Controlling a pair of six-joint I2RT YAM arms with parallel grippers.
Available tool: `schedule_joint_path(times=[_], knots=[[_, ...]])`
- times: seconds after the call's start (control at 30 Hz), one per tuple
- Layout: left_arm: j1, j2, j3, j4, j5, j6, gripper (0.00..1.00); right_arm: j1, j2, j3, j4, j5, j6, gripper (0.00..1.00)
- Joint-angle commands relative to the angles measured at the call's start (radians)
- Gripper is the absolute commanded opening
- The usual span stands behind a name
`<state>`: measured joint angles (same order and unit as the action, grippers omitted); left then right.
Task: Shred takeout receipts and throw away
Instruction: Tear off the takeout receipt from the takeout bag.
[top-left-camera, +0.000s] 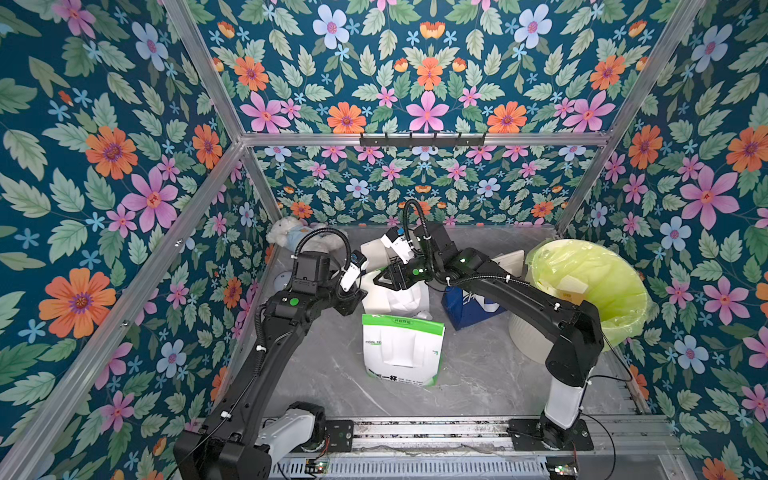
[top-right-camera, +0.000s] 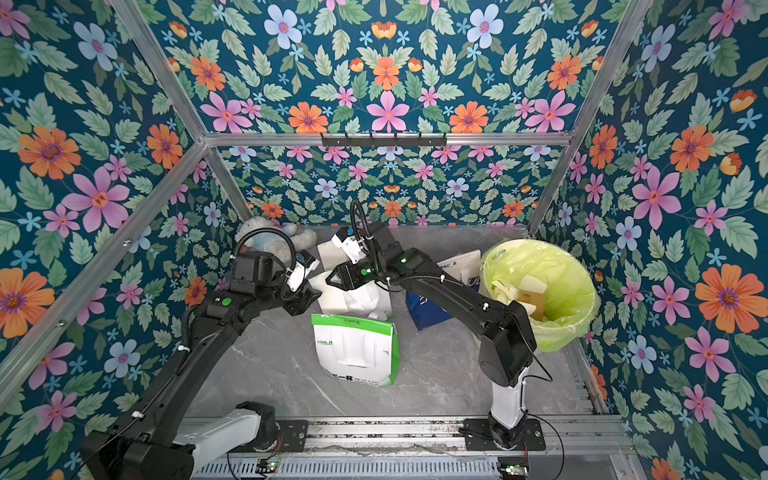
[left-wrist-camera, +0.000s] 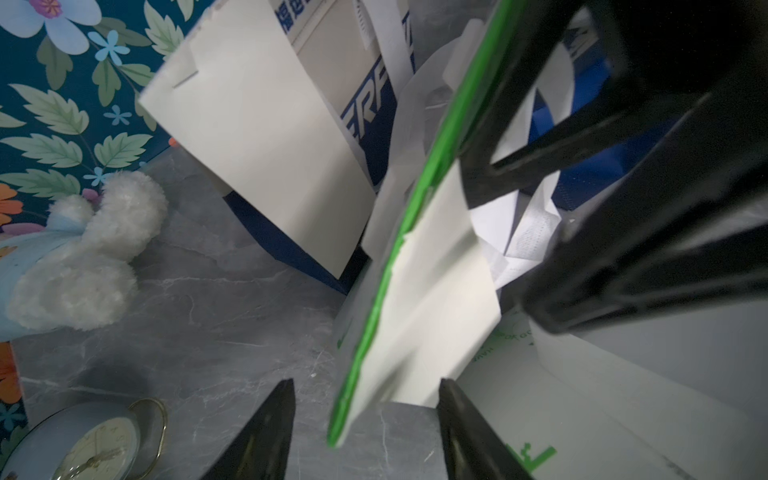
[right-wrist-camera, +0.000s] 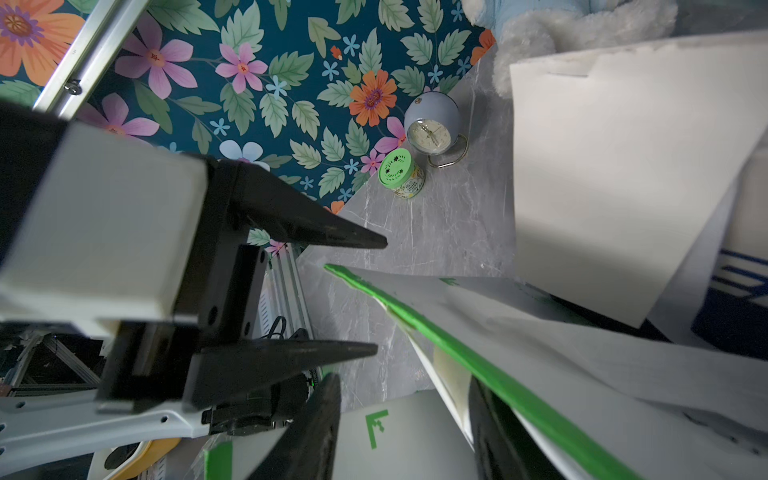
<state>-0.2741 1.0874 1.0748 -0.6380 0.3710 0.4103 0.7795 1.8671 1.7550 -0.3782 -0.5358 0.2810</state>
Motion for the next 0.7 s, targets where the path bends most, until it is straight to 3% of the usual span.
schedule_joint_path(times=[0.0, 0.33, 0.47, 0.57, 0.67], knots=[[0.001, -0.020, -0.017, 0.061, 0.091, 0.031, 0.56, 0.014, 0.027, 0.034, -0.014, 0.026, -0.027, 0.51], [0.002, -0.040, -0.060, 0.071, 0.186, 0.053, 0.53, 0.043, 0.086, 0.119, -0.001, 0.086, -0.004, 0.40], [0.002, -0.048, -0.073, 0.085, 0.189, 0.052, 0.55, 0.050, 0.095, 0.139, -0.018, 0.112, 0.004, 0.26], [0.001, -0.068, -0.087, 0.107, 0.123, 0.037, 0.63, 0.052, 0.084, 0.145, -0.047, 0.152, 0.015, 0.00], [0.002, -0.103, -0.113, 0.146, 0.009, 0.020, 0.69, 0.051, 0.057, 0.135, -0.075, 0.188, 0.020, 0.00]])
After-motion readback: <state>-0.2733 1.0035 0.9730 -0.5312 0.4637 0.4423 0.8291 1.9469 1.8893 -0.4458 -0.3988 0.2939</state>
